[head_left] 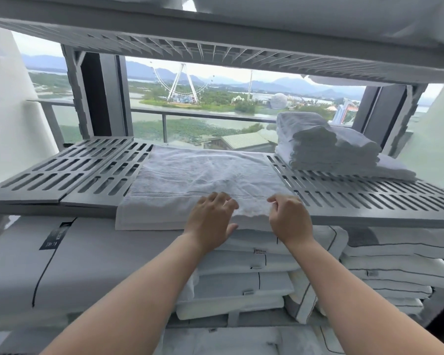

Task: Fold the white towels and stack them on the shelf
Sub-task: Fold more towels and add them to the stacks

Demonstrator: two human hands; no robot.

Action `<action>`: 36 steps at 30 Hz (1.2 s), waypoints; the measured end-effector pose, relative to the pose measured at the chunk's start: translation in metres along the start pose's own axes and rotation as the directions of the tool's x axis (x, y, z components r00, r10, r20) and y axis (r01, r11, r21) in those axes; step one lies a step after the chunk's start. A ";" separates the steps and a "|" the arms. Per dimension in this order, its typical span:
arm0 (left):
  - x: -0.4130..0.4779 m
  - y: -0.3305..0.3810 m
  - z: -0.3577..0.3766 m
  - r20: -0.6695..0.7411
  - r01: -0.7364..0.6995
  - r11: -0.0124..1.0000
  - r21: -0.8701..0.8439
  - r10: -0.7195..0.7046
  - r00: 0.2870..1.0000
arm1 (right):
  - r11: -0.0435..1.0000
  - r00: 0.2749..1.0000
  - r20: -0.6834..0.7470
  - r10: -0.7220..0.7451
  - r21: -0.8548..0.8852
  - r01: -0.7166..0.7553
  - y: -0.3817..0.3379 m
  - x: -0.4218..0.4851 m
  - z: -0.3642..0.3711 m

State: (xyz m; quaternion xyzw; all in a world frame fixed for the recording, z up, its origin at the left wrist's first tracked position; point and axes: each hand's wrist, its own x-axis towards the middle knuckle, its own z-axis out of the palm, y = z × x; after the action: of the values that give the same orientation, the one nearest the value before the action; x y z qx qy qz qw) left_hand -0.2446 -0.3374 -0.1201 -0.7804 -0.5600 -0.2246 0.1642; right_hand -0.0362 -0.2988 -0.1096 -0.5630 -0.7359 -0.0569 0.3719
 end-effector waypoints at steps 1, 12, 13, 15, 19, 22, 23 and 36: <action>0.008 0.012 0.004 -0.005 -0.002 1.000 -0.012 0.002 1.000 | 0.999 1.000 -0.003 0.030 0.013 -0.030 0.012 0.003 -0.004; 0.074 0.118 0.046 -0.013 0.001 1.000 0.008 -0.001 1.000 | 0.935 0.897 0.336 0.288 0.103 -0.339 0.115 0.016 -0.025; 0.075 0.123 0.049 -0.004 0.008 1.000 0.015 -0.008 1.000 | 0.929 0.879 0.384 0.284 0.118 -0.351 0.120 0.014 -0.023; 0.075 0.128 0.052 0.006 0.043 0.998 0.037 -0.043 0.999 | 0.893 0.842 0.469 0.267 0.209 -0.399 0.127 0.013 -0.020; 0.077 0.129 0.051 -0.035 0.098 0.995 0.032 -0.097 0.995 | 0.700 0.776 0.581 0.244 0.449 -0.556 0.130 0.015 -0.019; 0.078 0.128 0.053 -0.045 0.103 0.995 0.018 -0.102 0.994 | 0.705 0.802 0.565 0.195 0.488 -0.515 0.128 0.014 -0.019; 0.079 0.128 0.053 -0.056 0.108 0.994 0.010 -0.108 0.993 | 0.694 0.799 0.573 0.182 0.501 -0.517 0.127 0.014 -0.019; 0.046 0.119 0.041 -0.357 -0.044 0.999 -0.007 0.038 0.934 | 0.215 0.642 0.710 0.288 0.606 -0.766 0.112 0.023 -0.025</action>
State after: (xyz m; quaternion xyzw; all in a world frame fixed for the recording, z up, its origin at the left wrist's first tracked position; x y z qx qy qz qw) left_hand -0.1128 -0.3177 -0.1313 -0.7395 -0.5030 -0.3629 0.2617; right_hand 0.0713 -0.2537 -0.1151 -0.5007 -0.4637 0.5998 0.4178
